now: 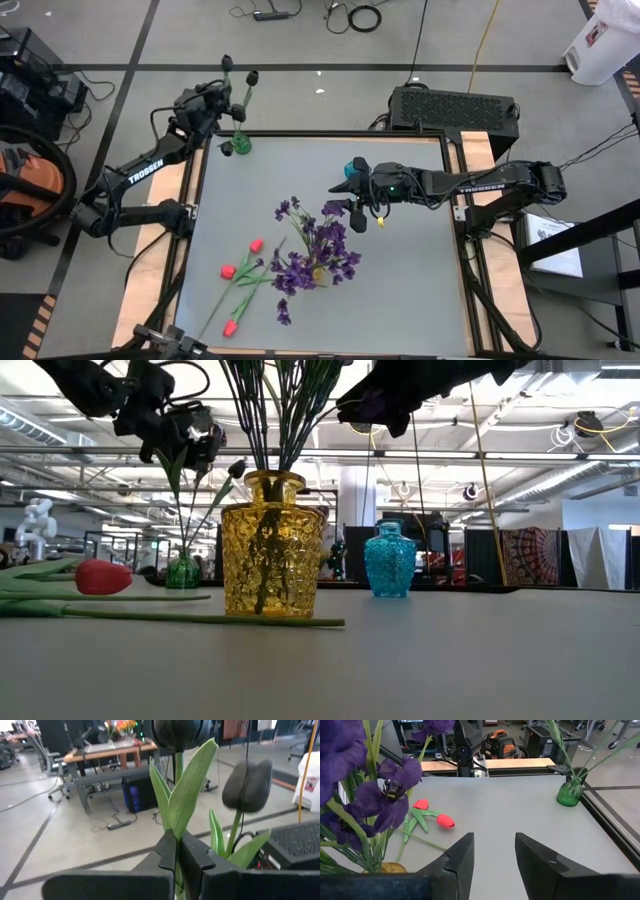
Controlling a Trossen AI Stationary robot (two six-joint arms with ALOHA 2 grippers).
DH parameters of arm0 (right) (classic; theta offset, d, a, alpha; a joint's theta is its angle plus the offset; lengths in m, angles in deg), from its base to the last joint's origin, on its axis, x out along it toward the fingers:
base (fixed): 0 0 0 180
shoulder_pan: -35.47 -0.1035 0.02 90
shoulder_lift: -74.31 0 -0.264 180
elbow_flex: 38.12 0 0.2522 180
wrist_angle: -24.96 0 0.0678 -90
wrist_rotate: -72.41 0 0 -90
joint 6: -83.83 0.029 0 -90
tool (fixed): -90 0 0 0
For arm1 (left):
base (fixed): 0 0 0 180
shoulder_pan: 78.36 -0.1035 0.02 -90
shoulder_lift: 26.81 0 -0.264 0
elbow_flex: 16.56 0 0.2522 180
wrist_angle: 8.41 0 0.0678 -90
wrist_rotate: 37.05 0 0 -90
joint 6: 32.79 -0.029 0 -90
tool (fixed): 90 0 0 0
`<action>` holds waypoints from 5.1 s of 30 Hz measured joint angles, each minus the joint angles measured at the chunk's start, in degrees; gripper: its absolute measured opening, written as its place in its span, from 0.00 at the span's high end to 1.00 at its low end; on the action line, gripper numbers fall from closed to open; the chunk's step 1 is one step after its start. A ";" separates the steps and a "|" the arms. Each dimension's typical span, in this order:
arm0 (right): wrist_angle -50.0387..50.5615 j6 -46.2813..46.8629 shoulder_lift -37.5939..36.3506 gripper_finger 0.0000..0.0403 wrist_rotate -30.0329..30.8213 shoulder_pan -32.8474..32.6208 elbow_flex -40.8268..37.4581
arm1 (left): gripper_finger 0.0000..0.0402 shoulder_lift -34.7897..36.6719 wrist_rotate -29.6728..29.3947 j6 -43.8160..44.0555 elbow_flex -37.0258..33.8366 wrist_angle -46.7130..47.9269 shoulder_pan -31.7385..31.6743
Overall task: Sort flowers into vase by color
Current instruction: Put the black flower into the green vase, then put the top pink flower into the blue vase
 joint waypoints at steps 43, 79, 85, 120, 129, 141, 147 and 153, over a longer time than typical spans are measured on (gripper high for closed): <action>1.41 -0.14 0.19 0.67 0.01 0.00 0.00 | 0.64 22.25 9.36 4.42 -0.02 26.01 0.02; 1.91 0.05 4.59 0.67 -0.02 0.00 -0.04 | 0.64 45.00 43.39 2.93 0.13 54.72 12.66; 1.92 0.00 4.59 0.67 -0.03 0.00 -0.04 | 0.64 43.78 44.65 2.93 0.11 54.64 17.06; 4.34 -1.44 4.52 0.67 -0.04 0.00 -0.02 | 0.64 15.49 18.48 37.90 0.07 64.71 54.13; 5.64 -2.27 4.52 0.67 -0.02 0.02 -0.02 | 0.64 11.67 16.70 54.23 0.07 65.74 63.45; 5.66 -6.72 4.52 0.67 -0.04 0.00 -0.02 | 0.64 0.36 15.13 73.16 0.07 65.05 76.51; 5.66 -7.98 4.52 0.67 -0.04 0.02 -0.02 | 0.64 -5.45 14.41 79.07 0.07 64.26 80.96; 5.66 -7.98 4.52 0.67 -0.05 0.04 -0.02 | 0.64 -10.17 14.36 79.43 0.04 56.43 83.03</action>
